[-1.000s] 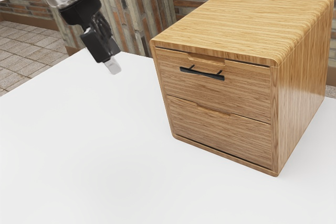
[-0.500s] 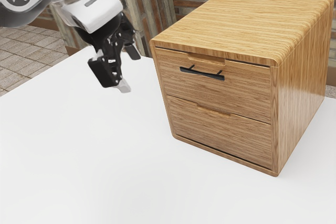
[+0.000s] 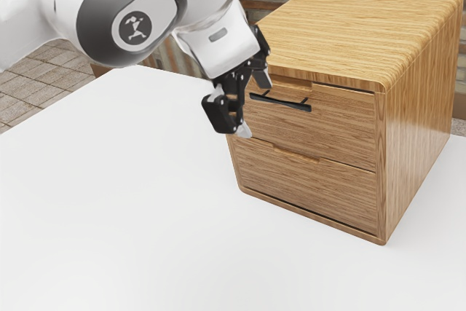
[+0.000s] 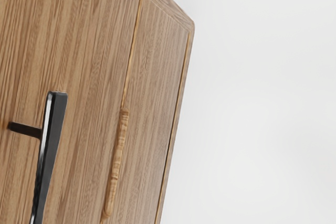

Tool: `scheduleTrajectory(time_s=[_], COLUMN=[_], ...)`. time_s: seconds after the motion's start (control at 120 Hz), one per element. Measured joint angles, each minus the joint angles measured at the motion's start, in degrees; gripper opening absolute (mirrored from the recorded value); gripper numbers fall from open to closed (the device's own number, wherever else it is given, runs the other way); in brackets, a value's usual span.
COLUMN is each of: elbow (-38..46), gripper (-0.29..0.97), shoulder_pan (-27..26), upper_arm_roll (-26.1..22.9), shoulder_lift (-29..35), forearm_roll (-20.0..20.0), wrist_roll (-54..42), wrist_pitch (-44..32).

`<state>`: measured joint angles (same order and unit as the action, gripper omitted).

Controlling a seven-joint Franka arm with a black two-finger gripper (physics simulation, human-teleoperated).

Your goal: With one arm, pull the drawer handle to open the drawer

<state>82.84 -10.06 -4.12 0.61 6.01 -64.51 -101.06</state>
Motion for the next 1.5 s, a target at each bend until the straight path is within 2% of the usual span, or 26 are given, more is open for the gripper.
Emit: scheduleTrajectory(time_s=[0.2,0.325,0.6,0.75,0.942,1.133,1.333,1.5], elbow=[-0.9,-1.0,-0.7,2.2,3.5,3.5,4.0,7.1], gripper=[0.68,0.68,0.68,0.68,0.68,0.68,0.68,0.68], shoulder_pan=[-3.1,-3.3,2.9,6.5,-2.5,-0.9,-1.5,-1.4], upper_arm_roll=[-0.2,0.2,1.4,1.4,1.3,1.3,1.3,1.4], shoulder_lift=[-2.3,-2.7,-1.8,3.3,4.4,3.9,3.5,3.6], forearm_roll=[0.1,0.1,0.0,0.2,0.2,0.3,0.4,0.4], wrist_roll=[-1.2,-1.8,-2.9,-3.4,-3.9,-4.1,-4.3,-4.4], wrist_pitch=[-4.3,-6.3,-8.0,-7.7,-7.3,-7.3,-7.4,-10.8])
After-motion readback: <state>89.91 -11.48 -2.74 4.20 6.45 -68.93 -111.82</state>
